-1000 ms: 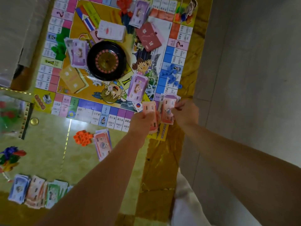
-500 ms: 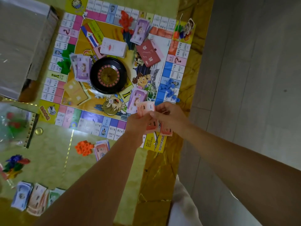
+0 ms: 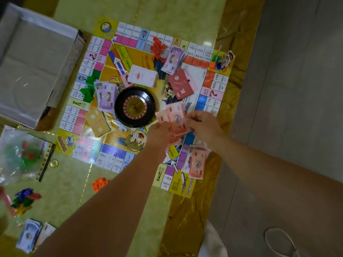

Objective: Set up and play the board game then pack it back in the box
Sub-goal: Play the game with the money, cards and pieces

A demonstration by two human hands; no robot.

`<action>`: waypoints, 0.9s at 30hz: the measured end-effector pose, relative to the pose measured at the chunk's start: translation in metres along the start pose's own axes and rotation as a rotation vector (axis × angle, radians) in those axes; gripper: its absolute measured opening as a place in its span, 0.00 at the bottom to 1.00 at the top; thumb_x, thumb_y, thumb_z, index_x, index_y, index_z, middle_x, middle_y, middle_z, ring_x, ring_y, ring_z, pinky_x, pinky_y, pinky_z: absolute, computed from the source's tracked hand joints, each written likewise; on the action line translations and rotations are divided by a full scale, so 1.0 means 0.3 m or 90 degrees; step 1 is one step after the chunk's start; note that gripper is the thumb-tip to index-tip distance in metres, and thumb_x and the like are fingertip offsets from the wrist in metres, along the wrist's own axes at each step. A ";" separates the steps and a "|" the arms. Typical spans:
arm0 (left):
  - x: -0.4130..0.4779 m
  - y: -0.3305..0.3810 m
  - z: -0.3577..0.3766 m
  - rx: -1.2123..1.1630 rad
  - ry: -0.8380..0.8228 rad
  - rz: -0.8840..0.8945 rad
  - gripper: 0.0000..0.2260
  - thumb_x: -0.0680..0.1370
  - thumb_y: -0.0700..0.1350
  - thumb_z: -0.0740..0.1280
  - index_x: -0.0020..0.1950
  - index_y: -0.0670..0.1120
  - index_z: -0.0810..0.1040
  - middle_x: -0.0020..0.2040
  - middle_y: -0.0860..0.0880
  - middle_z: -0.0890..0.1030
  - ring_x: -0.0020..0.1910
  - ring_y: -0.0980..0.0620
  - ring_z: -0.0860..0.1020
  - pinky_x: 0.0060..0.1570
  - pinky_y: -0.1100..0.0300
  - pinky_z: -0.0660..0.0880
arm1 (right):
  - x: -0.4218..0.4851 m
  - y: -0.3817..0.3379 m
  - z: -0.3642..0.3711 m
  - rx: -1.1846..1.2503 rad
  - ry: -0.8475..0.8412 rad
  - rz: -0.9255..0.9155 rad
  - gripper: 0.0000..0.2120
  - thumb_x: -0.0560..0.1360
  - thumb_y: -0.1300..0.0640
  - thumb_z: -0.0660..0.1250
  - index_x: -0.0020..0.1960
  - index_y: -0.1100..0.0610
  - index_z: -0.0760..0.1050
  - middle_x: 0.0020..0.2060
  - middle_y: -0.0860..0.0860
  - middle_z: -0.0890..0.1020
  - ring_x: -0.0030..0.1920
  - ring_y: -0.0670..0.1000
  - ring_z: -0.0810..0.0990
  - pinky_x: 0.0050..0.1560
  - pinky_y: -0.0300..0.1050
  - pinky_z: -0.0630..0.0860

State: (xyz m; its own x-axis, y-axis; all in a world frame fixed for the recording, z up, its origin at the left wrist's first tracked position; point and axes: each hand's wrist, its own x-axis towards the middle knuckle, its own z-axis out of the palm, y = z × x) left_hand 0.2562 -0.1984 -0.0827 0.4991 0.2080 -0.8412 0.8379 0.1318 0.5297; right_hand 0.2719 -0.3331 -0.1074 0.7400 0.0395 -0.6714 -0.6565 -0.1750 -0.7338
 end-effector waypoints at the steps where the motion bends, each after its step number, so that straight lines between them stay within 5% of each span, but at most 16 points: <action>1: 0.013 0.021 0.002 0.016 0.005 0.020 0.12 0.79 0.35 0.57 0.55 0.35 0.78 0.47 0.38 0.83 0.41 0.42 0.82 0.37 0.53 0.82 | 0.029 -0.023 -0.004 0.013 0.015 0.002 0.04 0.76 0.62 0.68 0.49 0.62 0.77 0.33 0.51 0.78 0.27 0.41 0.74 0.31 0.32 0.71; 6: 0.102 0.144 0.009 0.030 0.022 0.085 0.12 0.78 0.35 0.56 0.43 0.40 0.78 0.30 0.49 0.81 0.30 0.54 0.80 0.29 0.65 0.76 | 0.192 -0.168 -0.008 0.064 0.083 0.002 0.03 0.77 0.61 0.68 0.49 0.61 0.78 0.31 0.51 0.77 0.28 0.45 0.73 0.32 0.37 0.72; 9: 0.156 0.222 0.030 0.032 0.056 0.107 0.09 0.79 0.36 0.56 0.49 0.40 0.76 0.35 0.47 0.78 0.31 0.54 0.77 0.23 0.68 0.72 | 0.291 -0.237 -0.004 0.072 0.089 -0.007 0.03 0.77 0.61 0.68 0.43 0.58 0.78 0.29 0.51 0.77 0.28 0.47 0.74 0.34 0.40 0.73; 14: 0.267 0.304 0.052 0.051 0.141 0.211 0.13 0.79 0.38 0.55 0.43 0.47 0.78 0.44 0.39 0.81 0.42 0.43 0.78 0.42 0.48 0.76 | 0.438 -0.289 0.015 0.068 0.150 -0.007 0.07 0.74 0.63 0.71 0.38 0.57 0.77 0.30 0.55 0.81 0.28 0.49 0.78 0.33 0.41 0.74; 19: 0.329 0.364 0.067 0.171 0.115 0.299 0.14 0.78 0.44 0.55 0.47 0.41 0.79 0.35 0.45 0.72 0.36 0.48 0.70 0.39 0.55 0.68 | 0.535 -0.293 0.039 -0.034 0.227 -0.045 0.13 0.71 0.62 0.73 0.35 0.52 0.72 0.40 0.55 0.83 0.43 0.56 0.83 0.48 0.56 0.81; 23: 0.370 0.402 0.075 0.249 0.117 0.279 0.14 0.79 0.42 0.56 0.32 0.45 0.66 0.30 0.47 0.65 0.32 0.47 0.64 0.33 0.56 0.62 | 0.547 -0.310 0.033 -0.193 0.264 -0.126 0.13 0.71 0.62 0.73 0.44 0.53 0.68 0.44 0.49 0.76 0.45 0.50 0.78 0.39 0.41 0.73; 27: 0.406 0.423 0.061 0.241 0.131 0.283 0.09 0.77 0.44 0.55 0.40 0.44 0.73 0.38 0.42 0.75 0.38 0.47 0.72 0.37 0.50 0.70 | 0.559 -0.330 0.027 -0.368 0.264 -0.223 0.23 0.71 0.56 0.73 0.61 0.57 0.67 0.57 0.52 0.69 0.52 0.50 0.71 0.43 0.40 0.66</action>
State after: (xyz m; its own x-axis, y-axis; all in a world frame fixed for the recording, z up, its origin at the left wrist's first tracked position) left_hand 0.4275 -0.1742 -0.1198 0.7968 0.3523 -0.4910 0.5992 -0.3553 0.7174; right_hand 0.4599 -0.3011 -0.1483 0.9581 -0.1639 -0.2347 -0.2800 -0.7076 -0.6487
